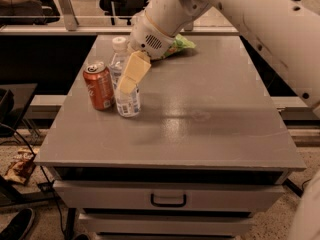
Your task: Move blue plastic bottle near coke can
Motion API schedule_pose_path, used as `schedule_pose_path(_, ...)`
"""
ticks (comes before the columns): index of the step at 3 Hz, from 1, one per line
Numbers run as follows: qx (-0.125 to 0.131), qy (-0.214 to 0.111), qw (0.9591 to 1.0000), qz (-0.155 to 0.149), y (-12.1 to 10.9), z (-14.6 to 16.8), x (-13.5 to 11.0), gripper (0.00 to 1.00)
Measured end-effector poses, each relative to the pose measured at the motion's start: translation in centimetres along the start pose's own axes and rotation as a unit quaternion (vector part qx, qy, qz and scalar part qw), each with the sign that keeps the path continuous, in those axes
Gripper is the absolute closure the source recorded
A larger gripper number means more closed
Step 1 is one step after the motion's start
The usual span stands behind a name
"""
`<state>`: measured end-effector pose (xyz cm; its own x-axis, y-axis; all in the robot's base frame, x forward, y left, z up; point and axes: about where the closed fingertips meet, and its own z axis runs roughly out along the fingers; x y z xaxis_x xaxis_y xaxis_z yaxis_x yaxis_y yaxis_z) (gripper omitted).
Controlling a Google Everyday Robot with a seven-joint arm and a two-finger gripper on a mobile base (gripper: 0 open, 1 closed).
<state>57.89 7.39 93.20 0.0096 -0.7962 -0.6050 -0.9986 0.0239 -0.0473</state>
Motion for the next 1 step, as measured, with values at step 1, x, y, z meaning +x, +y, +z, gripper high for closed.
schedule_pose_path(1,0.0,0.0,1.0,0.0,0.0,0.01,0.0,0.0)
